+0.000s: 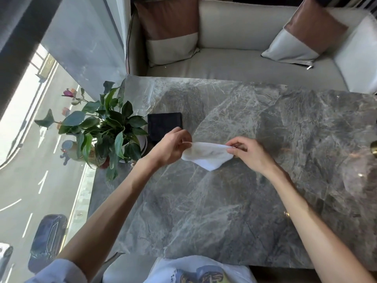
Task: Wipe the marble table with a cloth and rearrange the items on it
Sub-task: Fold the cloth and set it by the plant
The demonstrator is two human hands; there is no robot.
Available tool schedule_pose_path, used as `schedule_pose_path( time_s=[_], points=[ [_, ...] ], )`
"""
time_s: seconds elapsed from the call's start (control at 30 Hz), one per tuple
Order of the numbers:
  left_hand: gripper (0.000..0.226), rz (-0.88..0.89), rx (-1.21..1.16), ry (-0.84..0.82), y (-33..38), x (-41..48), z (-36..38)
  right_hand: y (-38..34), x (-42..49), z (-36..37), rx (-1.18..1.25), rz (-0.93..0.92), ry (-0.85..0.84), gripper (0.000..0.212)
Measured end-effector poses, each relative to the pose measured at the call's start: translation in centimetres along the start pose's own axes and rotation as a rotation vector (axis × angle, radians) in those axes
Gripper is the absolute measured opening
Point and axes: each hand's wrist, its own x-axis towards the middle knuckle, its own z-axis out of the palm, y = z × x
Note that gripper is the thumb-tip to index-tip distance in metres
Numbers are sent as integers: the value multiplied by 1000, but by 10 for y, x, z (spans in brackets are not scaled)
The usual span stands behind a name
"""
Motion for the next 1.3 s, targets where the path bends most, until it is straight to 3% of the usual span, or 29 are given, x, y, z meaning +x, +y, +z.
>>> schedule_pose_path(
  time_s=[0.07, 0.23, 0.33, 0.63, 0.77, 1.0, 1.1, 1.3],
  points=[
    [7, -17, 1, -108, -6, -7, -4, -3, -6, 3, 35, 7, -69, 22],
    [11, -175, -26, -487, -39, -52, 17, 21, -44, 44, 181, 135, -425, 13],
    [19, -291, -1, -625, -56, -68, 55, 50, -46, 81, 116, 256, -434, 8],
    [21, -273, 59, -250, -87, -40, 105, 105, 9, 130, -124, 263, 19, 13],
    [19, -261, 86, -164, -98, -13, 115, 115, 25, 134, -166, 278, 134, 14],
    [19, -325, 217, -177, -115, 4, 133, 123, 40, 142, -200, 283, 158, 18],
    [29, -302, 246, -291, -119, 11, 131, 126, 45, 143, -227, 282, 69, 30],
    [25, -287, 297, -398, -118, 18, 129, 128, 55, 135, -311, 239, -11, 22]
  ],
)
